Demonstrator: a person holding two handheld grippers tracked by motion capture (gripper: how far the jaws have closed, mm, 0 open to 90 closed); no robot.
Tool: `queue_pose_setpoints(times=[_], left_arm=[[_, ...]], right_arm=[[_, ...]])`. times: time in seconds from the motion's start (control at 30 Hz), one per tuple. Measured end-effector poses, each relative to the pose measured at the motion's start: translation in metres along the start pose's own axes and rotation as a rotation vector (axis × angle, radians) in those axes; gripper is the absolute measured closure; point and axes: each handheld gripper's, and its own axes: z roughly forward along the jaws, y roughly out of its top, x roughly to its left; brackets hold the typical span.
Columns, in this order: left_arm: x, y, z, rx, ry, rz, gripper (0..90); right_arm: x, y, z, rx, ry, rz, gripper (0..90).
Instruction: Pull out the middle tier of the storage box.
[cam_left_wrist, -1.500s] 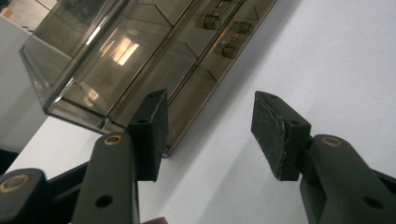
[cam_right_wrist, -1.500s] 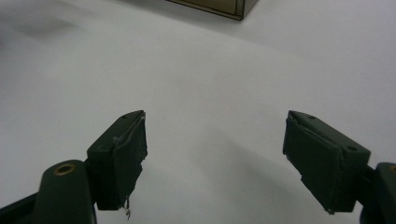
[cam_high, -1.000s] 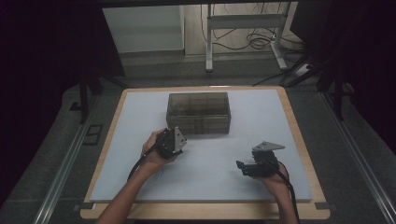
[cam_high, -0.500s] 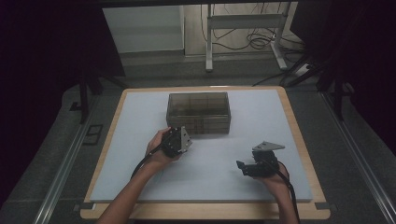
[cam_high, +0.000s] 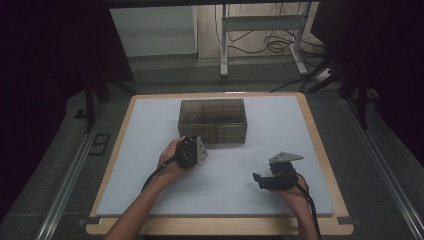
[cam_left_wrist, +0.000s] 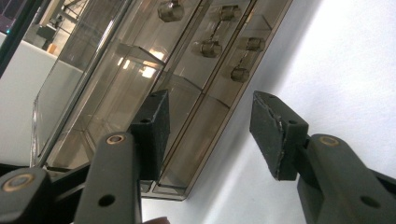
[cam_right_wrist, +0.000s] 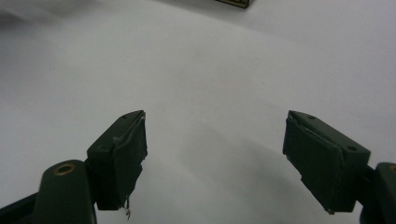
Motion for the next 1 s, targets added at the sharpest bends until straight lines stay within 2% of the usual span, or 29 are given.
queue_pose_setpoints(times=[0.17, 0.33, 0.4, 0.57, 0.8, 1.0], left_arm=[[-0.001, -0.001, 0.002, 0.0, 0.001, 0.006, 47.7], [-0.003, 0.001, 0.003, -0.01, 0.023, 0.029, 47.7], [-0.005, 0.001, 0.004, -0.017, 0.047, 0.047, 47.8], [-0.007, 0.001, 0.005, -0.023, 0.06, 0.055, 47.9], [-0.011, 0.004, 0.007, -0.026, 0.086, 0.089, 48.1], [-0.015, 0.005, 0.01, -0.009, 0.113, 0.114, 48.1]], right_arm=[[0.0, 0.0, 0.0, 0.003, -0.003, 0.002, 21.2], [0.0, 0.0, 0.001, 0.004, -0.004, 0.0, 21.2], [0.0, 0.0, 0.001, 0.006, -0.003, -0.002, 21.2], [0.0, 0.0, 0.001, 0.005, -0.003, 0.002, 21.2], [0.0, -0.001, 0.002, 0.012, 0.0, -0.004, 21.2], [0.0, -0.001, 0.002, 0.01, -0.001, -0.002, 21.2]])
